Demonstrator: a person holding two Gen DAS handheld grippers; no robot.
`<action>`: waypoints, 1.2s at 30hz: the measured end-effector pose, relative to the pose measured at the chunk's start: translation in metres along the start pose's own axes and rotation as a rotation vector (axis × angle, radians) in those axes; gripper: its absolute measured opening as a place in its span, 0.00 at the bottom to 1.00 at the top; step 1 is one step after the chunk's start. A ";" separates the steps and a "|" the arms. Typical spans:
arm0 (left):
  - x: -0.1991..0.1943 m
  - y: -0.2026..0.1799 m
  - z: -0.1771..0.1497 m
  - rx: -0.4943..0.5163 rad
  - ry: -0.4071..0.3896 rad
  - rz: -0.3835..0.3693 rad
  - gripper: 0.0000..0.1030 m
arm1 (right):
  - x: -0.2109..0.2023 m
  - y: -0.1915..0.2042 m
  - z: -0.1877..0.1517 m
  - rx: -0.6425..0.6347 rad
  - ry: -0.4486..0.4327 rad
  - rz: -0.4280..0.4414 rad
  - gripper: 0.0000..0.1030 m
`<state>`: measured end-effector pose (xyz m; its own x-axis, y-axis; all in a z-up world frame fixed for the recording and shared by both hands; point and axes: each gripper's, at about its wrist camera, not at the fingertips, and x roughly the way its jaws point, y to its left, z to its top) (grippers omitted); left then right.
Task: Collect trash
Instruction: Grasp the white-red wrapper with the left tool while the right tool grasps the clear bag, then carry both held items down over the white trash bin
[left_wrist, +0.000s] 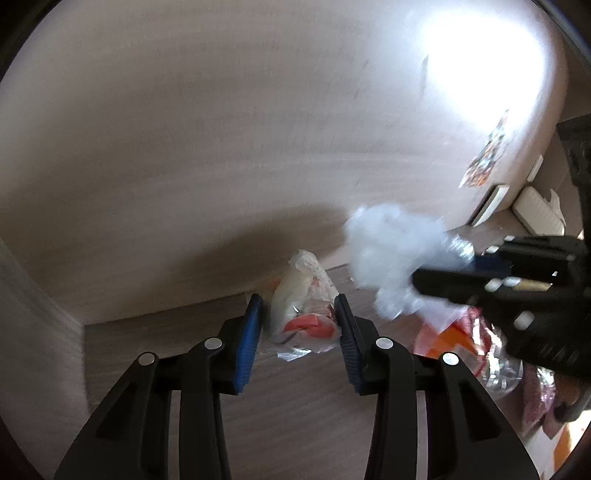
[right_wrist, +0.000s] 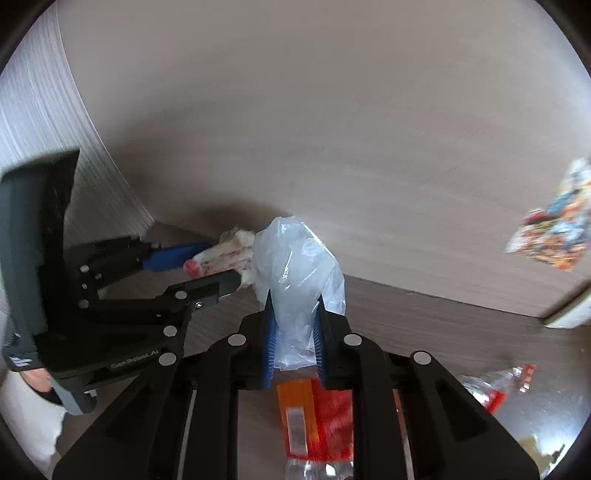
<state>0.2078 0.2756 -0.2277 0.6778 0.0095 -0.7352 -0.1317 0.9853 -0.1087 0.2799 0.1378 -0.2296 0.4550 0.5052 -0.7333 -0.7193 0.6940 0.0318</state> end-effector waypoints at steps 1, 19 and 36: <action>-0.007 -0.002 0.000 0.004 -0.013 0.007 0.38 | -0.019 -0.002 0.002 0.006 -0.026 -0.002 0.18; -0.159 -0.163 0.024 0.253 -0.233 -0.212 0.38 | -0.278 -0.021 -0.103 0.180 -0.304 -0.250 0.18; -0.154 -0.432 -0.039 0.587 -0.128 -0.553 0.38 | -0.400 -0.086 -0.279 0.547 -0.349 -0.554 0.19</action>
<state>0.1317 -0.1584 -0.0936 0.6155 -0.5202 -0.5921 0.6227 0.7815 -0.0393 0.0135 -0.2669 -0.1286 0.8666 0.0864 -0.4914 -0.0312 0.9923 0.1195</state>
